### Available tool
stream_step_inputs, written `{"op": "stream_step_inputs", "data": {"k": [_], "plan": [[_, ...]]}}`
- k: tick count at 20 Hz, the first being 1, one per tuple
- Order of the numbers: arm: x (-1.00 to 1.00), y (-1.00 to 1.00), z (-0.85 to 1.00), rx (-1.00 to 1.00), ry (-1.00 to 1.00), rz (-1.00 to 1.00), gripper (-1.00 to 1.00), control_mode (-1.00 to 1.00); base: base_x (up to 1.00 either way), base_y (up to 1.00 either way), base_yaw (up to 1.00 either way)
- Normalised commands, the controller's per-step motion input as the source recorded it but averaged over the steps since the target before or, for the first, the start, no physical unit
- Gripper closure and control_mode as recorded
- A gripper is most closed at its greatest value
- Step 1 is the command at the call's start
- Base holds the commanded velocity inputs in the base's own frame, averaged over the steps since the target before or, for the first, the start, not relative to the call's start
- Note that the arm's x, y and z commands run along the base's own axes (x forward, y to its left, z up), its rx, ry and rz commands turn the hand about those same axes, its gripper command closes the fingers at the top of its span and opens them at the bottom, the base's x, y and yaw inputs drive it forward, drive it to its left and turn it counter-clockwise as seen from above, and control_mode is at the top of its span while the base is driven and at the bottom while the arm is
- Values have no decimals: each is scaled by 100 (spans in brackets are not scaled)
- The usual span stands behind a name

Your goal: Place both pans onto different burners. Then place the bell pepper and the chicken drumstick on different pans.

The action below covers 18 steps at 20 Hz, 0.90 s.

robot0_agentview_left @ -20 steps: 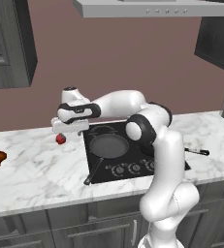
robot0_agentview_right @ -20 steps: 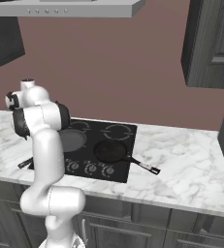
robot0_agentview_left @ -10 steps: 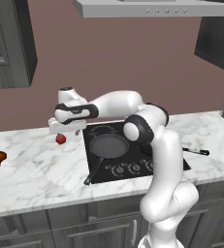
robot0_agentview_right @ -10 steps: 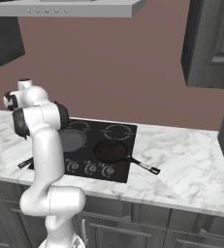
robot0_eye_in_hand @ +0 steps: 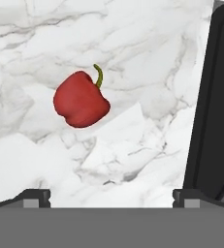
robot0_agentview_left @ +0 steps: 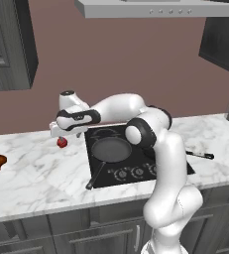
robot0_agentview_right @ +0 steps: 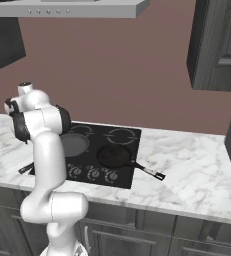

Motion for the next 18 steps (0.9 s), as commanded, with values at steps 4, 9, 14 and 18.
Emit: {"op": "stream_step_inputs", "data": {"k": [4, 9, 14, 18], "plan": [[4, 0, -12, 4, -4, 1, -100, -100, 0, 0, 0], [6, 0, -4, 3, -2, 1, -100, -100, 0, 0, 0], [7, 1, 0, 1, -3, 2, -100, -100, 0, 0, 0], [5, 6, 0, 0, -4, 3, -100, -100, 0, 0, 0]]}}
